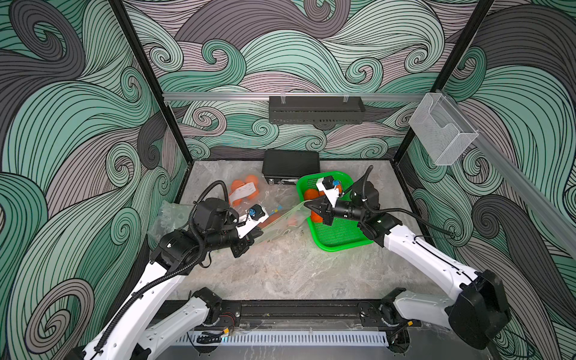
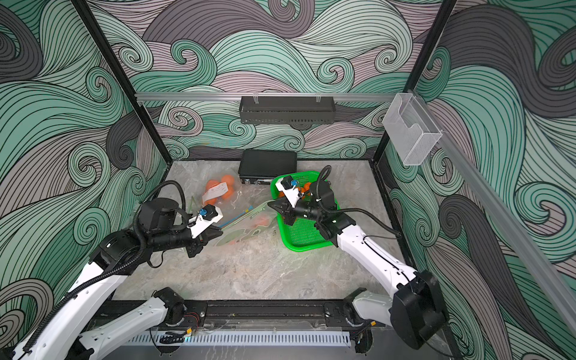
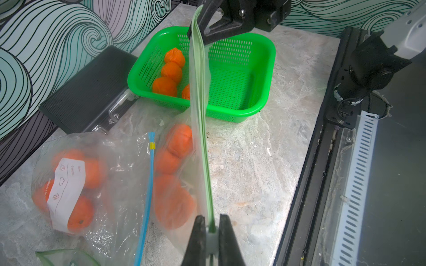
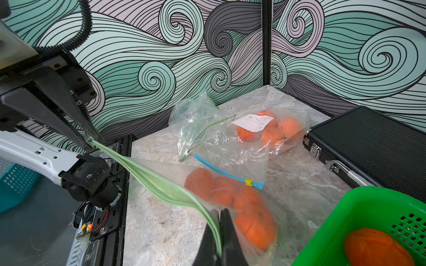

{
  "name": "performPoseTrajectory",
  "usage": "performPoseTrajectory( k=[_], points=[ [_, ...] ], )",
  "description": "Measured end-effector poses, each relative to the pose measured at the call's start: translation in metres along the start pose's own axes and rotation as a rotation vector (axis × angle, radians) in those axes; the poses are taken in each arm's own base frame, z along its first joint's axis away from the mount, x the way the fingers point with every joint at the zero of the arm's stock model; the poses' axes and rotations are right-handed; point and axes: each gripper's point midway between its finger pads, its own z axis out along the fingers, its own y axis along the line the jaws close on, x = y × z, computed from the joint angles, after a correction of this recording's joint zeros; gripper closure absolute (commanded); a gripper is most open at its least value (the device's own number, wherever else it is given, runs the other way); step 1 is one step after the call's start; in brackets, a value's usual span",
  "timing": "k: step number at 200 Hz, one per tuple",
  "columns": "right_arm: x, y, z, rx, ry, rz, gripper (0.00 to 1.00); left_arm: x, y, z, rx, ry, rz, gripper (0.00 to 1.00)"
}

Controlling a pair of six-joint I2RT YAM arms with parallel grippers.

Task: Open the zip-top bag and take out the orange
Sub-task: Unzip the zipper on the zipper food storage bag.

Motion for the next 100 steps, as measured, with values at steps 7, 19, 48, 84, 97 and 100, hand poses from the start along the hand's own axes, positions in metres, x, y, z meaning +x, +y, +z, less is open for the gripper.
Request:
performPoseTrajectory(
  k=[7,19,48,84,97,100],
  points=[
    [0.0,0.0,0.0,0.001,0.0,0.001,1.0,0.001,0.0,-0.001,-0.001,0.004,-0.004,1.0],
    [0.0,-0.001,-0.001,0.003,-0.002,0.001,1.0,0.004,-0.002,-0.003,-0.003,0.012,-0.01,1.0],
    [-0.001,-0.003,-0.002,0.01,-0.003,0.006,1.0,0.009,-0.003,-0.008,-0.013,0.022,-0.021,1.0],
    [0.002,-0.006,-0.003,0.016,-0.002,0.01,1.0,0.013,-0.005,-0.011,-0.011,0.032,-0.033,1.0],
    [0.003,-0.006,-0.003,0.017,-0.001,0.013,1.0,0.014,-0.005,-0.01,-0.011,0.034,-0.035,1.0],
    [0.003,-0.006,-0.003,0.017,-0.001,0.014,1.0,0.014,-0.006,-0.01,-0.01,0.034,-0.035,1.0]
  ],
)
